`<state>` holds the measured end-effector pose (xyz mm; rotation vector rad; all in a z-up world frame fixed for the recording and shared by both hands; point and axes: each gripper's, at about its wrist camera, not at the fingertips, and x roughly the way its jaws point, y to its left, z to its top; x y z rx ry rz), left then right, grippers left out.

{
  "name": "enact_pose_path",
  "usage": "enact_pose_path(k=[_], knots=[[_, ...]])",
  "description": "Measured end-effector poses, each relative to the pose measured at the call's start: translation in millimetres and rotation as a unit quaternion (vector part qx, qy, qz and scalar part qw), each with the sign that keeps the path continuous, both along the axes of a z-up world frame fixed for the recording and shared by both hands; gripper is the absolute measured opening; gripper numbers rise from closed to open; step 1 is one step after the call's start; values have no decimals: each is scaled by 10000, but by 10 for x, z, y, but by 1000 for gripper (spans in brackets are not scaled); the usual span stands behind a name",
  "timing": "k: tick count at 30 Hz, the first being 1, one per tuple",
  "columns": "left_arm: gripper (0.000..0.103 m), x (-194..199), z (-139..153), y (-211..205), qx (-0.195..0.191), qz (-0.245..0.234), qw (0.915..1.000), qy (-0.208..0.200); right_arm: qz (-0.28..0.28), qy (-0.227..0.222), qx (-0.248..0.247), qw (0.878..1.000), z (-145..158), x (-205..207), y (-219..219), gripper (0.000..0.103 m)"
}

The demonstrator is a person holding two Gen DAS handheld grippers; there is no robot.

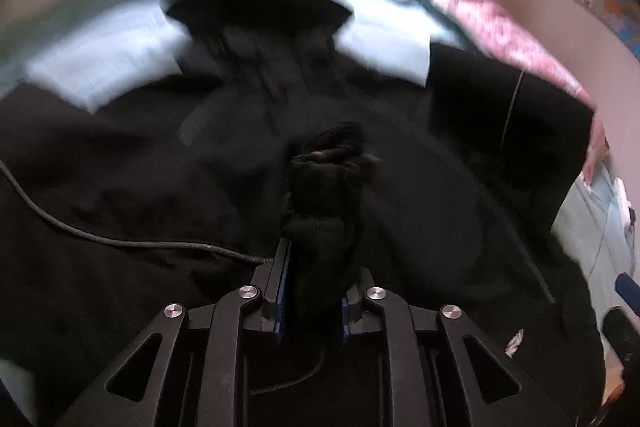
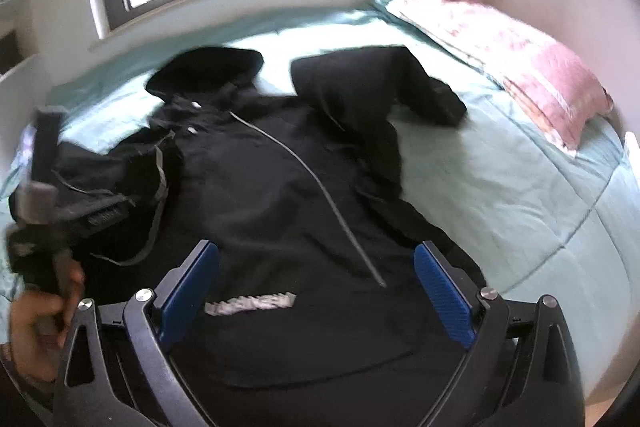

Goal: Fold large clothes

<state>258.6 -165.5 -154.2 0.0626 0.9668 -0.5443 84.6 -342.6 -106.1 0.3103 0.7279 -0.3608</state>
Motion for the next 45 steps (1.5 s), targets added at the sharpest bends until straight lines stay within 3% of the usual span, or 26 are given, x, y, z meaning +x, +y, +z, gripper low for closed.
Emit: enact_pose_path(k=[3, 5, 6, 8, 10, 14, 16, 20, 21, 22, 23, 26, 29, 32, 35, 37, 39, 42, 44, 45], knots=[[28, 62, -36, -16, -342, -36, 9991, 261, 48, 128, 183, 9997, -69, 7, -116, 99], [50, 102, 23, 97, -868, -120, 9938, 684, 169, 201, 196, 9995, -101, 89, -84, 98], [52, 118, 70, 167, -1198, -152, 9886, 898, 259, 260, 197, 9991, -108, 143, -56, 98], [55, 66, 232, 324, -2119, -363, 9689, 1223, 493, 322, 292, 9978, -102, 262, 0, 98], [63, -62, 418, 477, -2604, -475, 9569, 1191, 841, 326, 463, 9948, -67, 417, 80, 98], [65, -247, 802, 835, -2864, -328, 9553, 661, 1405, 358, 560, 9878, 16, 816, 318, 98], [66, -311, 933, 1041, -2728, -68, 9614, 356, 1726, 359, 774, 9813, -9, 1128, 460, 98], [66, -381, 1077, 1445, -2025, 667, 9768, -212, 1758, 598, 1621, 9691, -306, 1693, 592, 93], [66, -385, 1089, 1555, -1940, 836, 9770, -279, 1727, 725, 1788, 9659, -401, 1821, 621, 79], [66, -383, 1095, 1639, -1921, 956, 9763, -279, 1745, 909, 1936, 9611, -526, 1960, 672, 42], [66, -364, 1086, 1720, -1891, 1106, 9754, -256, 1718, 1005, 1850, 9624, -571, 2016, 710, 37], [66, -293, 1057, 1787, -1590, 1381, 9769, -365, 1579, 616, 1287, 9771, -386, 1924, 687, 33], [66, -180, 985, 1681, -1239, 1444, 9811, -366, 1031, 241, 72, 9944, -4, 1688, 477, 33], [66, -52, 818, 1459, -1156, 1262, 9852, -130, 532, 148, -1015, 9933, 276, 1489, 132, 33], [66, 35, 566, 1213, -938, 1135, 9890, 139, 417, 266, -1410, 9888, 347, 1412, -168, 33], [66, 105, 333, 1014, -641, 1037, 9920, 324, 539, 538, -1563, 9848, 229, 1451, -226, 33], [66, 118, 166, 872, -193, 1039, 9941, 227, 804, 687, -1601, 9814, 27, 1517, -205, 33], [66, 105, -51, 742, 404, 972, 9944, 72, 1122, 1283, -1970, 9655, -491, 1675, -49, 33], [67, 99, -90, 722, 439, 947, 9945, 79, 1171, 1718, -1981, 9579, -878, 1773, -11, 35], [67, 100, -81, 715, 464, 949, 9944, 81, 1119, 1667, -1987, 9593, -988, 1784, -1, 35]])
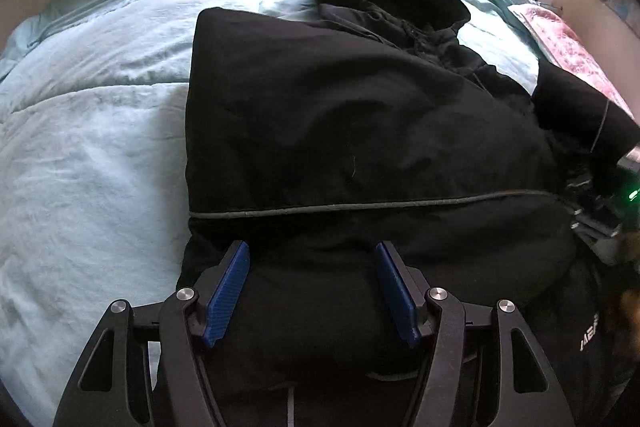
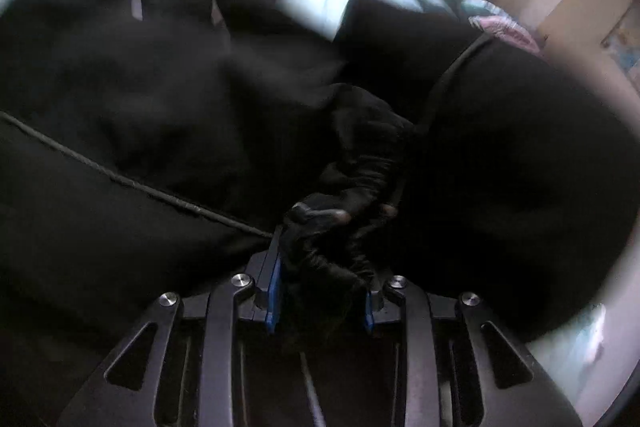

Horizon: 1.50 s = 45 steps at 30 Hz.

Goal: Fold large clothes

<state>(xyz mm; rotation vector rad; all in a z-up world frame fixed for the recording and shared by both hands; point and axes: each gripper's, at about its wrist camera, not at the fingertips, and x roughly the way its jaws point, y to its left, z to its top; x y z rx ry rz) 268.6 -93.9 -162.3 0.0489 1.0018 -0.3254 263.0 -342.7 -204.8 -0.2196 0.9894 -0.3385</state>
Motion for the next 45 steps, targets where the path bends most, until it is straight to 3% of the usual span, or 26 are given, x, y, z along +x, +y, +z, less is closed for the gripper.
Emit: enact_pose_path(k=[5, 9, 12, 17, 23, 28, 31, 33, 35, 39, 41, 45], knots=[[67, -26, 140, -26, 158, -52, 9999, -49, -57, -142, 127, 9998, 70, -40, -19, 35], [67, -147, 504, -121, -414, -211, 9989, -116, 146, -244, 593, 9978, 278, -267, -78, 42], [67, -223, 745, -387, -674, -397, 9968, -175, 411, -467, 734, 9954, 497, -514, -38, 56], [67, -366, 893, -1052, -800, -866, 9929, -183, 843, -835, 931, 9886, 876, -948, -77, 58], [67, -450, 763, -1760, -1043, -1110, 9883, -18, 551, -1014, 1256, 9853, 1085, -1264, -637, 59], [67, -410, 680, -2283, -1314, -1121, 9850, -60, -198, -1116, 1743, 9782, 1062, -1445, -1519, 59], [67, -325, 517, -2583, -1200, -1042, 9872, -108, -609, -1172, 2068, 9694, 1004, -1480, -2025, 59], [67, -242, 301, -2738, -1066, -1024, 9889, 137, -824, -1224, 2225, 9637, 984, -1486, -2305, 60], [69, -166, -6, -2847, -1287, -1143, 9827, 684, -974, -1312, 2403, 9568, 963, -1459, -2546, 60], [75, -261, -135, -2800, -1570, -1201, 9799, 255, -1159, -1565, 2809, 9398, 888, -1281, -2966, 63], [76, -367, -164, -2806, -1508, -1287, 9801, -60, -1330, -1689, 2955, 9308, 794, -1130, -3147, 67], [78, -436, -191, -2861, -1384, -1361, 9806, -259, -1607, -1699, 3460, 9086, 499, -726, -3453, 68]])
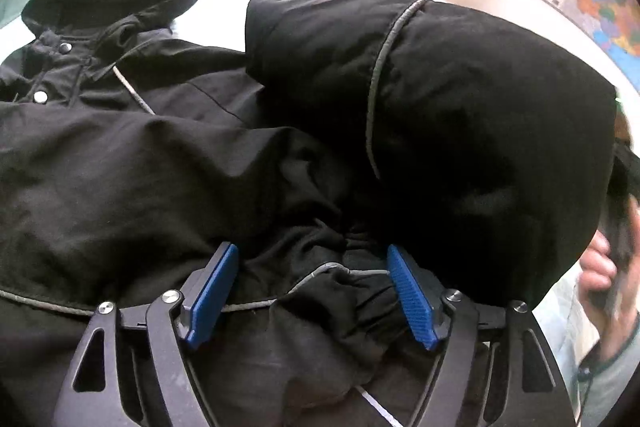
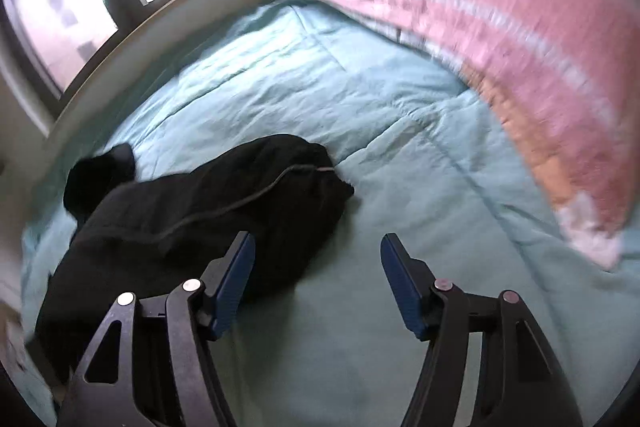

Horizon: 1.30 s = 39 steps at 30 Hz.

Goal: Fold large clothes

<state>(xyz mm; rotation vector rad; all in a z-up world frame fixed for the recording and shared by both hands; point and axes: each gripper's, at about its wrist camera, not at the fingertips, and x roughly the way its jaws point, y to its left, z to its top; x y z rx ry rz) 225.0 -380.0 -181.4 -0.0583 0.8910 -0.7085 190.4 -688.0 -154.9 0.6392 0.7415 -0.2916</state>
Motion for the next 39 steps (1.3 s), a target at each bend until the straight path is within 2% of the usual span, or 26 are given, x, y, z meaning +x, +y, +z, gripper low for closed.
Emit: enact_pose_path(k=[6, 8, 9, 10, 14, 19, 22, 25, 27, 30, 32, 35, 39], knots=[[83, -57, -68, -1, -71, -70, 9997, -238, -218, 311, 667, 9971, -572, 595, -173, 71], [83, -71, -68, -2, -96, -78, 9996, -254, -201, 205, 553, 9981, -665, 685, -92, 72], [83, -82, -82, 6, -109, -83, 9996, -255, -181, 154, 300, 9993, -652, 693, -23, 56], [83, -88, -86, 5, -119, -87, 9995, -264, -5, 28, 53, 10000, -619, 696, 75, 29], [84, -43, -98, 29, -120, -96, 9995, -259, 32, -62, -504, 9987, -447, 597, 235, 19], [84, -22, -46, 44, -75, -90, 9998, -161, -360, -170, -1052, 9936, -34, 129, 102, 18], [84, 17, 117, 43, -94, -114, 9999, 3, -673, -230, -1371, 9880, 263, -357, -113, 17], [84, -58, 423, 85, -631, -219, 9978, -20, -1011, -83, -1827, 9779, 478, -867, -370, 17], [84, -119, 624, 41, -782, -252, 9964, -184, -1239, 118, -2071, 9704, 511, -1073, -565, 17], [84, -110, 681, -238, -385, -416, 9982, -186, -1581, 368, -1944, 9674, 416, -1399, -917, 16], [84, -58, 506, -426, -32, -497, 9988, -30, -1576, 399, -1447, 9760, 248, -1477, -1103, 15], [84, 15, 68, -626, 772, -404, 9960, 177, -1673, 586, -1177, 9771, -30, -1470, -1207, 15], [84, -8, -8, -673, 937, -374, 9949, -18, -1510, 624, -932, 9821, -296, -1420, -1233, 26]])
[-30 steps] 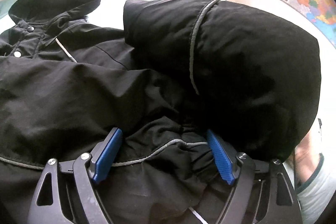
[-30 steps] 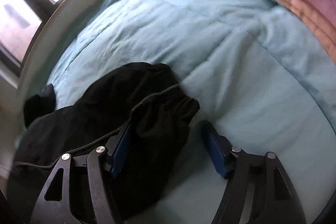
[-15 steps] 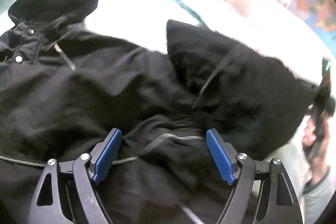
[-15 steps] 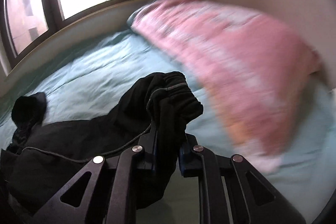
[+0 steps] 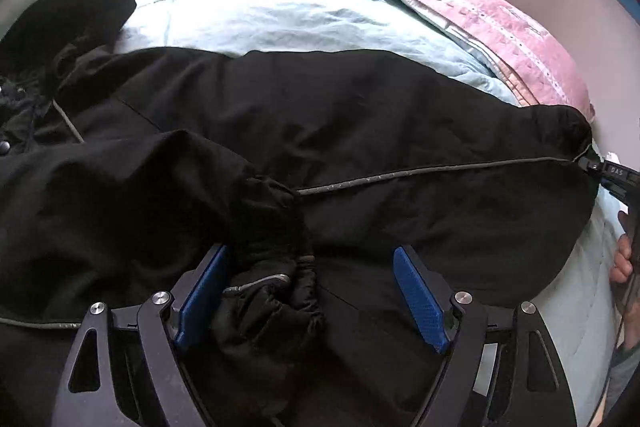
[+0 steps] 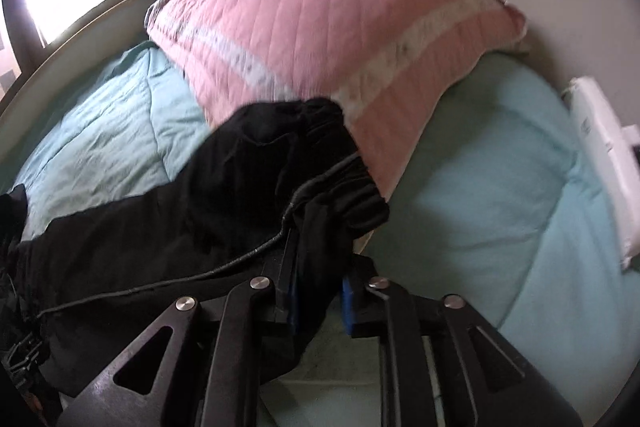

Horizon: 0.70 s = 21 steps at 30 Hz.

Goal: Fold large clothes

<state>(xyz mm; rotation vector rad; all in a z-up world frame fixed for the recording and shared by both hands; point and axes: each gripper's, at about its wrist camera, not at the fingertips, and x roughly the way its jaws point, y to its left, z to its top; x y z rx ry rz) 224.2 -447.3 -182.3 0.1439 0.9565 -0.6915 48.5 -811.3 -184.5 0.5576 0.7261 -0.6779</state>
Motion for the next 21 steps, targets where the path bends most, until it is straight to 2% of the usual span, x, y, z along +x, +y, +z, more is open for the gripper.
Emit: enact_pose_path(k=[3, 5, 7, 10, 15, 18, 21], knots=[[85, -5, -5, 27, -103, -21, 9999, 0, 60, -479, 514, 9975, -69, -119, -121, 32], [85, -34, 53, 38, -190, -28, 9998, -47, 53, -803, 733, 9941, -60, -169, -168, 31], [85, -96, 187, 153, -376, -73, 9992, -142, 26, -717, 587, 9957, 21, -164, -101, 21], [85, -173, 441, 420, -603, -86, 9979, -206, 227, -773, 150, 9966, 312, -114, 179, 18], [85, -149, 875, 1155, -816, 298, 9961, -169, 1036, -1068, -492, 9876, 1042, 172, 1014, 17], [85, -129, 993, 1553, -578, 599, 9964, -185, 1728, -1067, -782, 9760, 1403, 526, 1706, 17], [85, -181, 1072, 1932, -409, 827, 9954, -256, 2299, -994, -953, 9634, 1534, 845, 2401, 16]])
